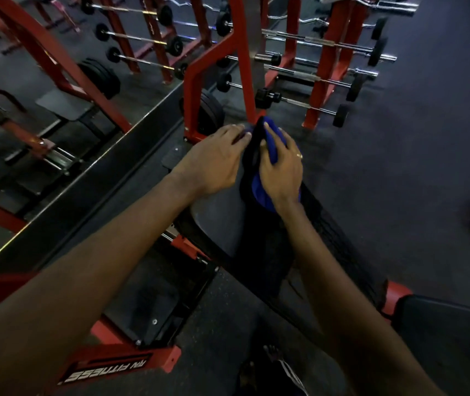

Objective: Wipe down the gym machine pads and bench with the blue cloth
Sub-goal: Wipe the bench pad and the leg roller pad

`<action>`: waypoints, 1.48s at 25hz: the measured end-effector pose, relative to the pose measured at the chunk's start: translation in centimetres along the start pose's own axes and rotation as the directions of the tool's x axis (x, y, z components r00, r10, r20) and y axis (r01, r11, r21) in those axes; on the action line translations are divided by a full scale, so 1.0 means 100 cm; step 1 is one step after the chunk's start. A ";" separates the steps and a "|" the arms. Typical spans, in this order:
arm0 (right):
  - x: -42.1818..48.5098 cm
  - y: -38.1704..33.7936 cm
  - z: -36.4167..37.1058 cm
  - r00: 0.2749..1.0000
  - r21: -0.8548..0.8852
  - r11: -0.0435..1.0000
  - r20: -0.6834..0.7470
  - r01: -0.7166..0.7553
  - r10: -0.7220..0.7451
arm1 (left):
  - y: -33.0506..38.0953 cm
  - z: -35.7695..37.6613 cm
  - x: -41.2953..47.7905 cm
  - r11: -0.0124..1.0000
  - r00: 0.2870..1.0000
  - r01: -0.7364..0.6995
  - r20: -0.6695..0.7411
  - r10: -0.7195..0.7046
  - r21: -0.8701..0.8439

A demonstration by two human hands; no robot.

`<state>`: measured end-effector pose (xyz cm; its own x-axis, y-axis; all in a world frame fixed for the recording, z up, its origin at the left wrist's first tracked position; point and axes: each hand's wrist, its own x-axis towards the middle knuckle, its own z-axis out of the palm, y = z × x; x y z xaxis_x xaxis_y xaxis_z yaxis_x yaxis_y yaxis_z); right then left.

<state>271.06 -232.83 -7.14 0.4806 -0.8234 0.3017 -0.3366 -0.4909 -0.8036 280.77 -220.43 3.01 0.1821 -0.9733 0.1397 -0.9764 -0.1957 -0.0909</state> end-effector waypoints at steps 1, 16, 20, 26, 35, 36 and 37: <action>0.015 0.000 -0.001 0.999 0.011 1.000 0.030 -0.029 0.029 | -0.001 -0.001 0.004 1.000 1.000 -0.003 0.014 0.003 -0.002; 0.028 -0.004 -0.005 0.997 0.105 0.994 0.076 0.008 -0.016 | -0.005 0.016 0.017 0.987 0.995 0.090 -0.034 -0.095 -0.132; -0.013 0.060 -0.021 0.971 0.032 0.971 -0.009 -0.238 0.239 | -0.003 0.016 0.017 0.995 0.997 0.061 -0.041 -0.064 -0.079; -0.017 0.047 -0.019 0.902 0.038 0.906 -0.079 -0.423 0.424 | -0.008 0.021 0.016 0.984 0.996 0.013 -0.083 -0.028 -0.176; -0.055 0.081 -0.021 0.920 -0.032 0.924 -0.108 -0.381 0.376 | -0.008 0.023 0.017 0.997 0.997 -0.068 -0.039 0.066 -0.048; -0.061 0.097 -0.026 0.884 -0.055 0.885 -0.105 -0.463 0.456 | -0.007 0.022 0.017 0.995 0.995 -0.103 -0.013 0.103 -0.004; -0.065 0.107 -0.030 0.846 -0.063 0.845 -0.099 -0.531 0.524 | -0.005 0.021 0.018 0.987 0.988 -0.153 0.028 0.152 0.047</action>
<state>261.91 -233.59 -16.19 0.1493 -0.9820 -0.1153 -0.5907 0.0049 -0.8068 281.88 -222.34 1.23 0.0350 -0.9947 0.0965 -0.9862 -0.0500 -0.1576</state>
